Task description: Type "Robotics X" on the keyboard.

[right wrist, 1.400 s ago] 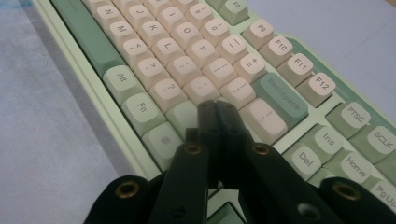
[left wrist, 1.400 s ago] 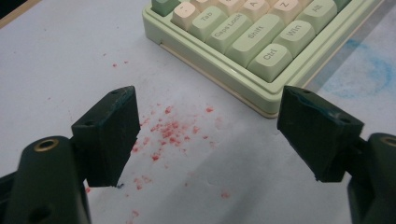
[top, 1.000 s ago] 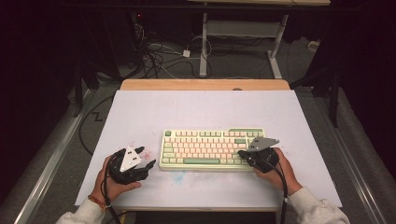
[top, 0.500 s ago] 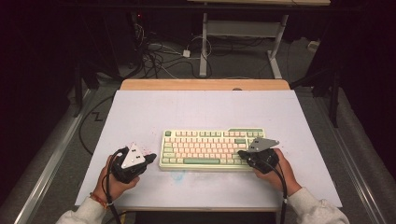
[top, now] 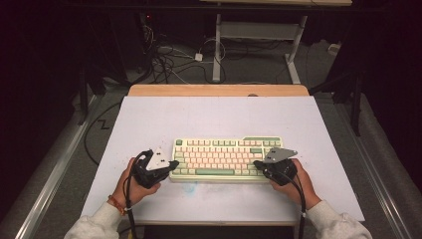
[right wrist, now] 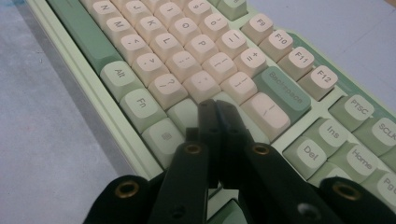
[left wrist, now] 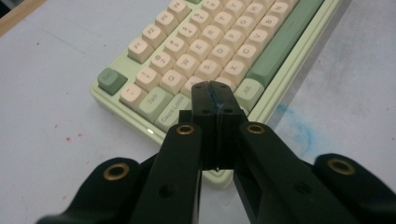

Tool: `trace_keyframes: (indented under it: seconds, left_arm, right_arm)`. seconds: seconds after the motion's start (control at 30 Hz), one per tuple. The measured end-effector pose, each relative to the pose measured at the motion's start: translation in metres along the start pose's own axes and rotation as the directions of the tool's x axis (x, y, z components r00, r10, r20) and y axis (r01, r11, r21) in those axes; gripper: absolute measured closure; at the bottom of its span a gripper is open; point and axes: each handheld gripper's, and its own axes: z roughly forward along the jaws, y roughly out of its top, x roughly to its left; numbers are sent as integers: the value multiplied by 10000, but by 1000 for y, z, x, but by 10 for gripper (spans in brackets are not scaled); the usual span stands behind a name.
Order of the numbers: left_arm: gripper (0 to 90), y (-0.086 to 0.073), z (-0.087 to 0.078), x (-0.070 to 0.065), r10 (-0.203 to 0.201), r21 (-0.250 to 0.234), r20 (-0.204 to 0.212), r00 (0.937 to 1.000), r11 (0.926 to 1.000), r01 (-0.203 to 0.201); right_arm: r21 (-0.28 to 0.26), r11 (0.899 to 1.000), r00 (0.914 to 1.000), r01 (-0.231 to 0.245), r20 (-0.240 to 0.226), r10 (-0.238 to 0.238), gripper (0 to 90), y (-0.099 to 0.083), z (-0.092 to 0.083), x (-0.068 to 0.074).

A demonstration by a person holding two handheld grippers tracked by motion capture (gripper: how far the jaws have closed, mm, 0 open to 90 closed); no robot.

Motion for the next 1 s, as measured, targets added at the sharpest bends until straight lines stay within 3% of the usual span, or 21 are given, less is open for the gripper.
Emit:
trace_keyframes:
  seconds: [0.57,1.0]
  left_arm:
    - [871,30,33,-4,542,404,628,9966,9976,-568]
    - [871,38,45,-2,667,670,923,9935,9951,-731]
  right_arm:
    - [-15,10000,10000,36,41,-36,899,0,0,0]
    - [0,10000,10000,82,56,-82,899,0,0,1]
